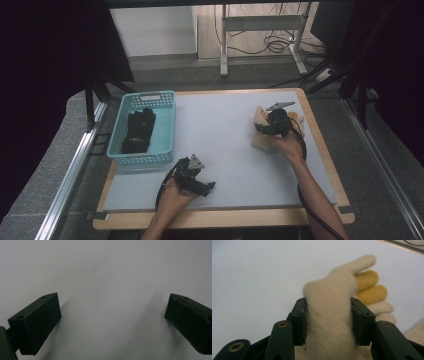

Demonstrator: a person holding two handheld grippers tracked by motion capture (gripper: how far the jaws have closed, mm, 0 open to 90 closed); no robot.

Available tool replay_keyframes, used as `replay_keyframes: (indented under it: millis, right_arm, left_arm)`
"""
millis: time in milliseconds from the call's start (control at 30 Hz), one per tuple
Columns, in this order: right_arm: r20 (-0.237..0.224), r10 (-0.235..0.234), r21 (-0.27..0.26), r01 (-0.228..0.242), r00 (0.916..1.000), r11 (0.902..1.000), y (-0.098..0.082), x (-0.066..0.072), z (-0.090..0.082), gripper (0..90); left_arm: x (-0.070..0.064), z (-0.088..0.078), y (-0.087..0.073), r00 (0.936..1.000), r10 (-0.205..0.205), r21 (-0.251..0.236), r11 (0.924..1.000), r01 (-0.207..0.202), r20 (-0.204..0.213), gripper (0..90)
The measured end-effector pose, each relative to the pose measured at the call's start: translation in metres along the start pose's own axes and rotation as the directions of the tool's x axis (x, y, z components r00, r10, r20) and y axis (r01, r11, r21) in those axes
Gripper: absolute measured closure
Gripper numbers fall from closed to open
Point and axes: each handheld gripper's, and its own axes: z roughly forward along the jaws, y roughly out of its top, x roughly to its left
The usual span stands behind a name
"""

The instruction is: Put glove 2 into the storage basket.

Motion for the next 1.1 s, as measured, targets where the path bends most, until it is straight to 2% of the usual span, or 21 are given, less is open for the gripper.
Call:
replay_keyframes:
  millis: [167,333,500,633,700,767,800,867,1000,1100]
  right_arm:
    - [-0.074,-0.05,-0.033,0.048,0.996,0.9983,0.005,0.028,-0.024,52.1]
    - [-0.127,-0.121,-0.037,0.118,0.9844,0.9924,0.005,0.067,-0.035,51.2]
    - [-0.204,-0.15,-0.012,0.151,0.9673,0.9885,-0.001,0.102,-0.026,50.3]
    - [-0.246,-0.161,0.015,0.17,0.9557,0.9854,-0.011,0.122,-0.01,49.3]
    - [-0.266,-0.163,0.045,0.181,0.9502,0.9825,-0.021,0.13,0.002,43.3]
    - [-0.268,-0.169,0.066,0.193,0.9484,0.9789,-0.025,0.134,0.006,36.3]
    - [-0.267,-0.176,0.064,0.2,0.9474,0.9777,-0.026,0.135,0.006,33.8]
    - [-0.257,-0.173,0.043,0.19,0.9508,0.9807,-0.025,0.131,0.002,29.7]
    - [-0.231,-0.137,0.012,0.144,0.9632,0.9896,-0.018,0.113,-0.01,29.4]
    - [-0.206,-0.118,0.014,0.123,0.9714,0.9923,-0.021,0.099,-0.014,34.6]
  left_arm:
    - [0.0,0.0,0.0,1.0,-0.001,-0.001,1.0,0.001,0.0,0.5]
    - [0.0,0.0,0.0,1.0,0.001,-0.002,1.0,-0.001,-0.001,0.5]
    - [0.0,0.0,0.0,1.0,0.001,-0.001,1.0,-0.001,-0.001,0.5]
    - [0.0,0.0,0.0,1.0,0.004,0.001,1.0,-0.004,-0.002,0.5]
    - [0.0,0.0,0.0,1.0,0.001,0.0,1.0,-0.001,-0.002,0.5]
    - [0.0,0.0,0.0,1.0,0.001,0.0,1.0,-0.001,-0.001,0.6]
    - [0.0,0.0,0.0,1.0,0.001,0.0,1.0,-0.001,-0.002,0.5]
    - [0.0,0.0,0.0,1.0,0.003,0.0,1.0,-0.003,-0.003,0.5]
    - [0.0,0.0,0.0,1.0,0.001,-0.001,1.0,-0.001,-0.001,0.5]
    - [0.0,0.0,0.0,1.0,0.002,-0.001,1.0,-0.002,-0.001,0.5]
